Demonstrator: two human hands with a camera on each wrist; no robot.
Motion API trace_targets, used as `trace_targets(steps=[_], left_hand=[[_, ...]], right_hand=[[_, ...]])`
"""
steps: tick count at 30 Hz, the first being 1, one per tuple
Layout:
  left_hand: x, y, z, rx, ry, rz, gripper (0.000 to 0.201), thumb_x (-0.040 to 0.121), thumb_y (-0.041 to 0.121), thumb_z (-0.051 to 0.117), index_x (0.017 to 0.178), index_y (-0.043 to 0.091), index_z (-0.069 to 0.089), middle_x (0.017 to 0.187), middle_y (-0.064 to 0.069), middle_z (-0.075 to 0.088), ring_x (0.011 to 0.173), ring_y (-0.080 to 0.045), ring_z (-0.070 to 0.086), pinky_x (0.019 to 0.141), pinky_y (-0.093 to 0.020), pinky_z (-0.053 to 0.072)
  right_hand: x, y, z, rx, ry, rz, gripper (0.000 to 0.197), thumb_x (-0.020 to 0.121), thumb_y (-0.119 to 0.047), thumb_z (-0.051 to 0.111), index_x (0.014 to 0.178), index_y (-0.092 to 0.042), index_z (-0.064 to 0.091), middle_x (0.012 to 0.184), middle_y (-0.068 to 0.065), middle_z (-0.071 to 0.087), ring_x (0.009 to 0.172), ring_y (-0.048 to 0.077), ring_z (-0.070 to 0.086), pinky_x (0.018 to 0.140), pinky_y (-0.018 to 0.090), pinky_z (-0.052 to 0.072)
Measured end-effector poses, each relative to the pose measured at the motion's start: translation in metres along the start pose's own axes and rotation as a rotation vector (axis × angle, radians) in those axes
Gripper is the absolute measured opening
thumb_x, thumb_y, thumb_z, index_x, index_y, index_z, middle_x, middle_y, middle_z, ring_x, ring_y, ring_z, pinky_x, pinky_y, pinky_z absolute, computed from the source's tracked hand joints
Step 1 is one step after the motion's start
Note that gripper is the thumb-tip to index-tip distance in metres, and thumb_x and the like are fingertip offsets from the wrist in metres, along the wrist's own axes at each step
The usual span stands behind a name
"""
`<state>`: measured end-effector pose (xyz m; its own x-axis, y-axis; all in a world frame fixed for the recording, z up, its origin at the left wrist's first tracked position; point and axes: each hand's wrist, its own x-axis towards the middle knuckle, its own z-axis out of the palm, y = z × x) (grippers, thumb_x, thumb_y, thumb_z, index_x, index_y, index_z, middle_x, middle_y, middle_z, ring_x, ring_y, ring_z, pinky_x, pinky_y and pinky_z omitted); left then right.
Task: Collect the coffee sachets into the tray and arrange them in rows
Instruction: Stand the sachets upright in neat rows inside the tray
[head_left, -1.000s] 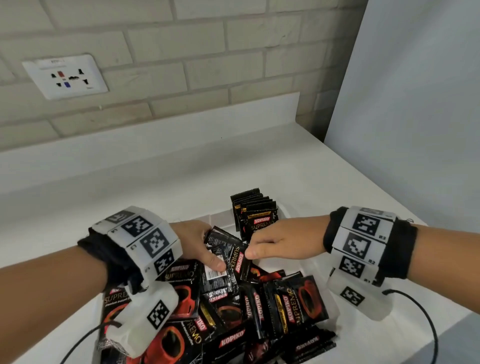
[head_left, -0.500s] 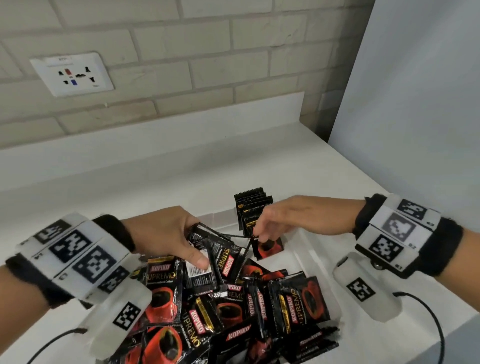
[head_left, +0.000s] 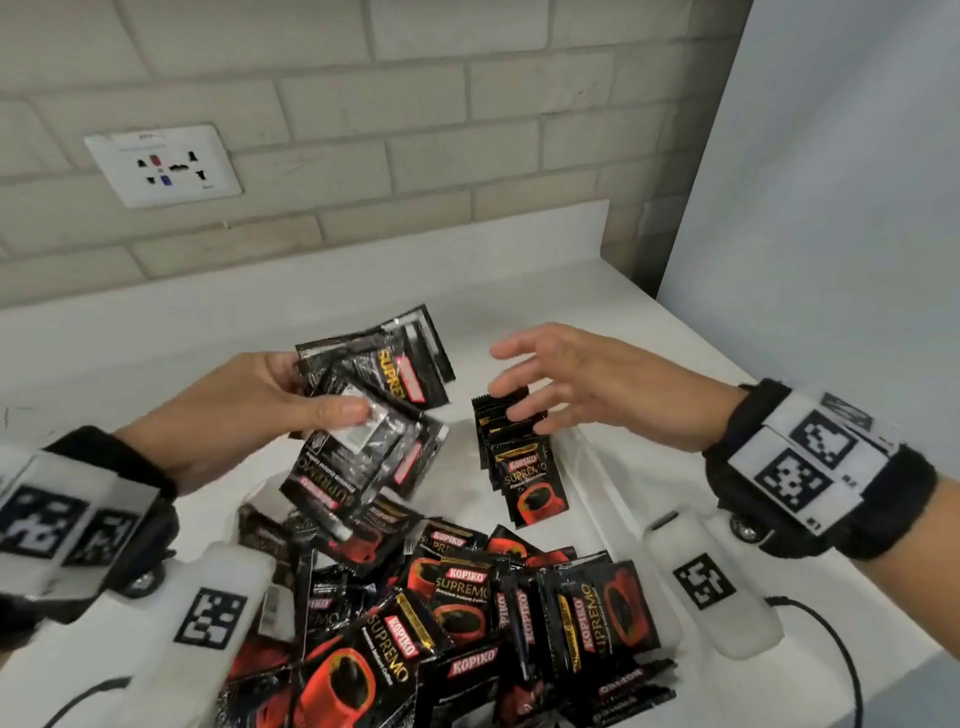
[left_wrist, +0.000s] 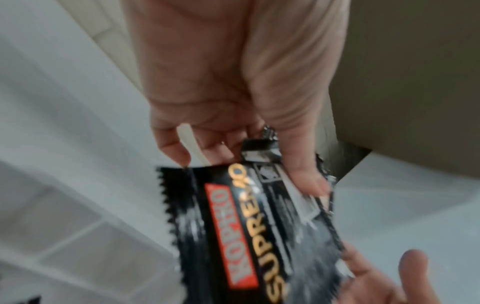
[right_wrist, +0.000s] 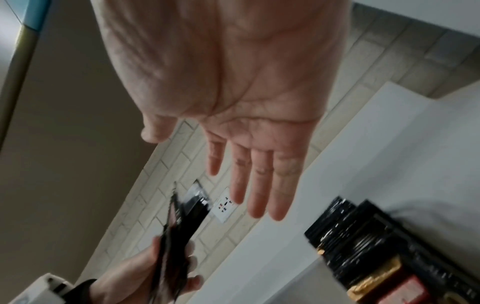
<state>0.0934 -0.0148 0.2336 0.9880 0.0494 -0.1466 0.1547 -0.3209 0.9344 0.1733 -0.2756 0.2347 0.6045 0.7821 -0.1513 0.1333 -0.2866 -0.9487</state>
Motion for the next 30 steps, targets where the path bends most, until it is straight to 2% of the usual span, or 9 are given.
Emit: trace_targets(steps=[4,6,9,11,14,17,22,26,30], left_hand=[[-0.005,-0.002,0.019,-0.241,0.029,-0.048,0.070,0.015,0.047,0.091,0.074,0.013,0.075,0.078,-0.006,0.074,0.069,-0.016,0.070,0.058,-0.019,0.054],[-0.006,-0.004,0.033,-0.302,0.039,-0.097,0.073,0.030,0.039,0.091,0.092,0.004,0.069,0.089,-0.013,0.073,0.081,-0.027,0.070,0.066,-0.028,0.057],[-0.010,-0.003,0.054,-0.368,0.094,-0.114,0.068,0.045,0.028,0.078,0.106,0.002,0.063,0.094,-0.014,0.073,0.085,-0.029,0.069,0.075,-0.035,0.057],[-0.013,-0.001,0.065,-0.406,0.107,-0.107,0.064,0.049,0.026,0.076,0.107,0.003,0.063,0.093,-0.015,0.073,0.082,-0.030,0.069,0.074,-0.036,0.058],[-0.017,0.004,0.072,-0.436,0.118,-0.101,0.059,0.056,0.025,0.074,0.109,0.002,0.062,0.093,-0.016,0.072,0.079,-0.028,0.070,0.071,-0.036,0.059],[-0.021,0.008,0.070,-0.428,0.091,-0.092,0.053,0.060,0.029,0.069,0.106,0.002,0.065,0.094,-0.014,0.073,0.079,-0.023,0.070,0.071,-0.032,0.058],[-0.034,0.005,0.071,-0.537,0.062,-0.103,0.050,0.066,0.029,0.063,0.108,0.002,0.063,0.098,-0.015,0.072,0.077,-0.022,0.068,0.065,-0.029,0.057],[-0.042,-0.001,0.076,-0.695,0.156,-0.062,0.045,0.065,0.013,0.063,0.109,0.003,0.055,0.085,-0.011,0.072,0.064,-0.019,0.068,0.049,-0.027,0.056],[-0.053,-0.003,0.085,-0.663,0.117,-0.049,0.046,0.065,0.007,0.064,0.110,0.017,0.057,0.095,-0.006,0.073,0.076,-0.021,0.071,0.055,-0.028,0.056]], right_hand=[[0.003,-0.011,0.024,0.047,-0.021,0.001,0.080,0.059,-0.045,0.062,0.130,-0.040,0.027,0.143,0.000,0.036,0.106,0.010,0.060,0.090,0.033,0.052],[0.006,-0.015,0.035,0.052,-0.016,0.016,0.094,0.062,-0.033,0.070,0.139,-0.040,0.016,0.146,-0.001,0.029,0.103,0.012,0.062,0.088,0.035,0.053],[0.011,-0.011,0.046,0.041,0.073,-0.010,0.098,0.072,-0.016,0.075,0.142,-0.035,0.010,0.127,-0.008,0.045,0.102,0.011,0.060,0.091,0.036,0.052],[0.013,-0.008,0.050,0.006,0.143,-0.046,0.096,0.072,-0.014,0.076,0.143,-0.029,0.012,0.112,-0.016,0.050,0.105,0.005,0.056,0.096,0.025,0.046],[0.015,-0.010,0.052,0.056,0.193,-0.090,0.076,0.072,-0.006,0.075,0.133,-0.024,0.032,0.106,-0.015,0.056,0.094,0.000,0.059,0.086,0.017,0.051],[0.014,-0.014,0.048,0.075,0.181,-0.114,0.057,0.073,-0.001,0.072,0.116,-0.026,0.044,0.099,-0.010,0.061,0.088,0.004,0.062,0.086,0.024,0.053],[0.010,-0.014,0.052,0.102,0.058,-0.081,0.057,0.078,0.004,0.066,0.120,-0.024,0.041,0.100,-0.004,0.061,0.085,0.006,0.062,0.080,0.023,0.054],[0.007,-0.006,0.052,0.246,0.170,-0.043,0.051,0.077,-0.002,0.068,0.109,-0.030,0.042,0.103,0.008,0.061,0.083,0.021,0.064,0.079,0.039,0.055],[0.002,-0.003,0.058,0.190,0.251,-0.060,0.048,0.072,-0.010,0.074,0.102,-0.035,0.046,0.110,0.008,0.056,0.086,0.024,0.065,0.082,0.045,0.054]])
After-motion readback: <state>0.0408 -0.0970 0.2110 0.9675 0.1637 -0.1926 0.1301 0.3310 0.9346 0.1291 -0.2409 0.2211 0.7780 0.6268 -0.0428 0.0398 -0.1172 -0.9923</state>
